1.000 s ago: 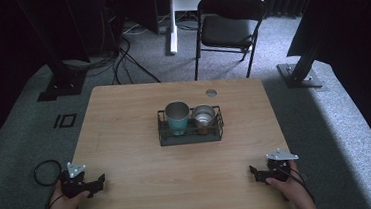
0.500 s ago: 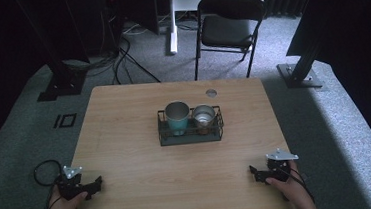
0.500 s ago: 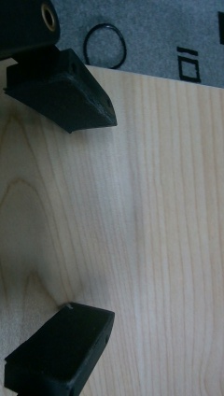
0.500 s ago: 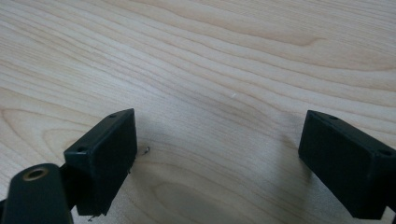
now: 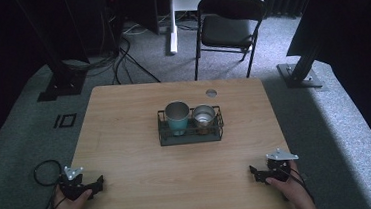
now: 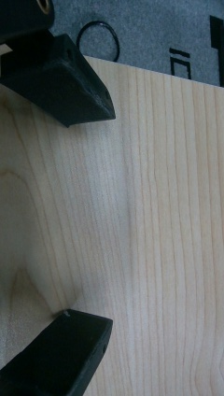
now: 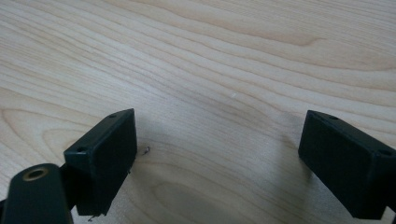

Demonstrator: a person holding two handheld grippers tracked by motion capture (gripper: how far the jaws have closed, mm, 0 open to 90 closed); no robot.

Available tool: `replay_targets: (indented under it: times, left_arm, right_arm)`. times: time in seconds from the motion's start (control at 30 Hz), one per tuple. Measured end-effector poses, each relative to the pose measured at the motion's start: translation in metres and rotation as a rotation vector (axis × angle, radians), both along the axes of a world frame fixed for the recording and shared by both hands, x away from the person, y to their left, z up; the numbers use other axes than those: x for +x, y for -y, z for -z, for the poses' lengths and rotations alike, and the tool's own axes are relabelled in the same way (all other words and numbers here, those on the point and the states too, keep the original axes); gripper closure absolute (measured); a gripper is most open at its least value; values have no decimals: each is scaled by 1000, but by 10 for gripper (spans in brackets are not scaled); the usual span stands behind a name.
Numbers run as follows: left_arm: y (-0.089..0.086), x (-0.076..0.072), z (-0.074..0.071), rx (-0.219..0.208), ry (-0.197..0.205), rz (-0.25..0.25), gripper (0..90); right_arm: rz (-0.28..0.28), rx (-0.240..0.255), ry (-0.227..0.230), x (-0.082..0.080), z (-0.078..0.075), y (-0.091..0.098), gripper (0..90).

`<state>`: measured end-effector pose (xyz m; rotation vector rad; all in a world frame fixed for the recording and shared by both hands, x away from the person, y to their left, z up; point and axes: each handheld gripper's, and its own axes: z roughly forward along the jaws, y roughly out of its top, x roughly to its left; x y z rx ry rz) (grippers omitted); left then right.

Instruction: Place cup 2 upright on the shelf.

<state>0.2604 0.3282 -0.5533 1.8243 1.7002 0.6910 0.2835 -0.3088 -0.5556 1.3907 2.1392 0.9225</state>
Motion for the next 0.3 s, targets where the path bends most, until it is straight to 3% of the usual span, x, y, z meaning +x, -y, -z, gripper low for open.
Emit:
replay_targets:
  times: [0.3]
  left_arm:
    - [1,0,0,1,-2,-5,38]
  right_arm:
    - [0,1,-1,0,0,0,111]
